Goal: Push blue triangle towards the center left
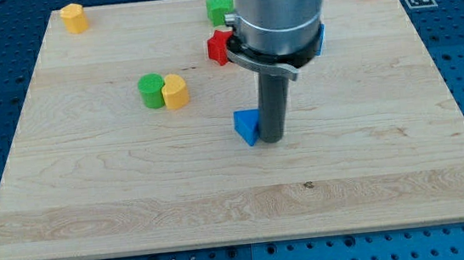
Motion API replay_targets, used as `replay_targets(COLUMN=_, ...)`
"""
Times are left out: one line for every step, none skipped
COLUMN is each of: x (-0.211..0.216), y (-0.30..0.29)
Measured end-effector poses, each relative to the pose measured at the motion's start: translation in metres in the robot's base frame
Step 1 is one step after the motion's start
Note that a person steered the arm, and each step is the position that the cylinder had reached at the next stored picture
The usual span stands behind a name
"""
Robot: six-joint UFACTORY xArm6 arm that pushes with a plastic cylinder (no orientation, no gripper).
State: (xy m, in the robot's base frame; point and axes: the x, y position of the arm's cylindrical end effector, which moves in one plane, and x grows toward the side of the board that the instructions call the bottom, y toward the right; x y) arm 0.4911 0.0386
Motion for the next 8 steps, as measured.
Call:
replay_targets(x=-0.021, y=-0.019)
replay_targets(x=-0.042, y=-0.024)
replay_targets(x=-0.047, y=-0.047)
replay_targets(x=-0.035, y=-0.083)
replay_targets(x=-0.024, y=-0.11)
replay_targets(x=-0.007, y=-0.11)
replay_targets(x=0.001, y=-0.11)
replay_targets(x=0.002, y=-0.11)
